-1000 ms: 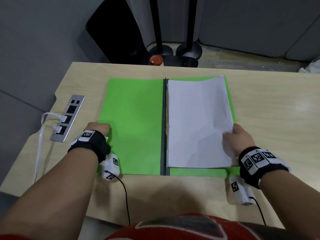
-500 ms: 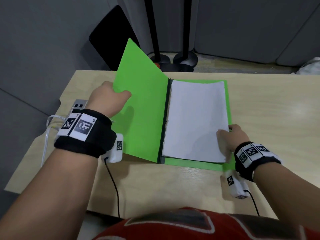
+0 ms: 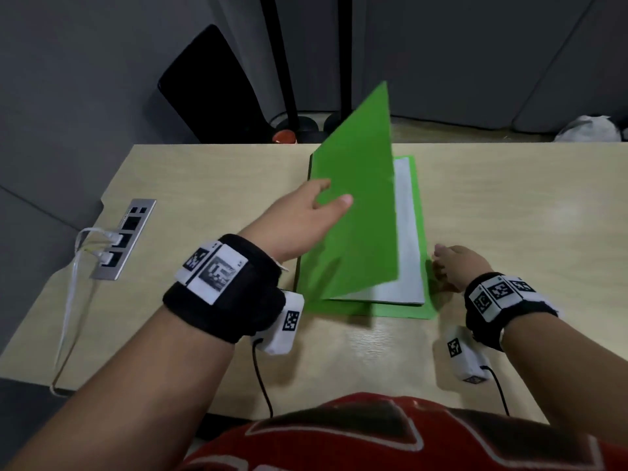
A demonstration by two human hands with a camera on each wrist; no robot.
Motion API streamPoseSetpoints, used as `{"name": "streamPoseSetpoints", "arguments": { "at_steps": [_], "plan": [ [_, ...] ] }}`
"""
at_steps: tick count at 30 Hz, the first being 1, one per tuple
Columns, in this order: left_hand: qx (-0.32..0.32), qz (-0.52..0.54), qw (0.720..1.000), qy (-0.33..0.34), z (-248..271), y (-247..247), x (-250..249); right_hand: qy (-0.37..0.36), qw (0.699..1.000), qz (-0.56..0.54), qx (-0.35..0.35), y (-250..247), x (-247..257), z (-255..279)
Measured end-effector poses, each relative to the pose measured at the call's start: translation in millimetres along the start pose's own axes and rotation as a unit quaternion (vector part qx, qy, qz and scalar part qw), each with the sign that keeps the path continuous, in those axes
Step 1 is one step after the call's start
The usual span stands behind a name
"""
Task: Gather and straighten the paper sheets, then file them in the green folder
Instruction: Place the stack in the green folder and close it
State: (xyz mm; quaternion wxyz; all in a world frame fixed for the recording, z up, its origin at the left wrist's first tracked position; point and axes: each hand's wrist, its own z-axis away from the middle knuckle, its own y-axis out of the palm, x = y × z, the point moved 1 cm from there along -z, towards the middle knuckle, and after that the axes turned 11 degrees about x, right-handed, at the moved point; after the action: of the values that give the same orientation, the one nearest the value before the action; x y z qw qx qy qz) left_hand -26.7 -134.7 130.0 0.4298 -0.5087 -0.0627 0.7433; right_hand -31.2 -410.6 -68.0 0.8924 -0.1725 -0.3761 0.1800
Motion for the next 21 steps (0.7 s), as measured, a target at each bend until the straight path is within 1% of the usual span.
{"name": "streamPoseSetpoints", "arguments": {
  "at_steps": [2, 5, 7, 10, 13, 16, 21],
  "plan": [
    [0.019, -0.03, 0.999, -0.018, -10, 10, 7, 0.0, 1.0, -0.008, -0.002, -6, -8, -5],
    [0.037, -0.062, 0.995, -0.063, -27, 24, 24, -0.003, 0.999, -0.033, -0.014, -10, -13, -3],
    [0.046, -0.077, 0.991, -0.098, -39, 31, 43, -0.016, 0.999, -0.048, -0.015, -11, -7, 9],
    [0.032, -0.077, 0.983, -0.161, -54, 41, 75, -0.043, 0.999, -0.019, -0.013, -5, 23, 51],
    [0.003, -0.035, 0.978, -0.206, -61, 50, 98, -0.074, 0.996, 0.047, 0.01, 8, 30, 61],
    [-0.023, 0.024, 0.977, -0.211, -65, 55, 107, -0.095, 0.988, 0.112, 0.037, 21, 32, 59],
    [-0.025, 0.026, 0.978, -0.204, -71, 50, 115, -0.083, 0.986, 0.137, 0.043, 34, 37, 57]
  ]
}}
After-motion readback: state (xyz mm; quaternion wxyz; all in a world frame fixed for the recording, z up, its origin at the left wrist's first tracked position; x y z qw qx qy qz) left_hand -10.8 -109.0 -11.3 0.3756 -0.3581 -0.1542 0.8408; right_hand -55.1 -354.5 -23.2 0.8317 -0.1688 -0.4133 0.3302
